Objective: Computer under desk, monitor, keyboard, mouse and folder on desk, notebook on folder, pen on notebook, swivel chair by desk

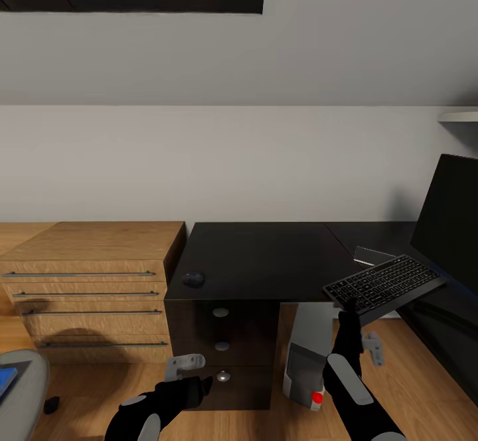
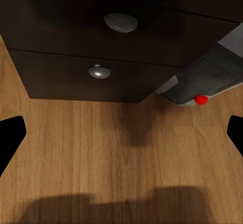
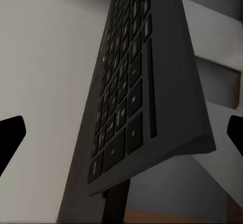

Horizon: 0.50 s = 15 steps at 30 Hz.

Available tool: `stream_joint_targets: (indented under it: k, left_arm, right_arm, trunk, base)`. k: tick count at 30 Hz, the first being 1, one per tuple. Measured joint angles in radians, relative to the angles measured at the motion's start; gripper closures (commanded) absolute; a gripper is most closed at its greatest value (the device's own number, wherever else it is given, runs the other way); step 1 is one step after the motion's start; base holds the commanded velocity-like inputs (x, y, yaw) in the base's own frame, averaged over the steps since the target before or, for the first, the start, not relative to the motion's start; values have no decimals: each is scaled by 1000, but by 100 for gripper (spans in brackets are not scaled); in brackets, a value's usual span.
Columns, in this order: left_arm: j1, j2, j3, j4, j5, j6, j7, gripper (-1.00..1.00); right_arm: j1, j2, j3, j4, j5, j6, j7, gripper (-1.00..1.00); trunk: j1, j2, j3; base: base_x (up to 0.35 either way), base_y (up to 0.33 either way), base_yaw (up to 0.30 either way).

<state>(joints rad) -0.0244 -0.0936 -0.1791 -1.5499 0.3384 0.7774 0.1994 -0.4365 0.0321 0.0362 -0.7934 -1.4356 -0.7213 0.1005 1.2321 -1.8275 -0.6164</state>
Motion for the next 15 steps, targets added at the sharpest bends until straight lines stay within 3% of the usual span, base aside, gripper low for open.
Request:
stream_joint_targets:
  k: [15]
  left_arm:
    - [0,0,0,0,0,0,0,-100]
  right_arm:
    - [0,-1,0,0,-1,36,-3,-100]
  trunk:
    - [0,0,0]
  base:
    - [0,0,0]
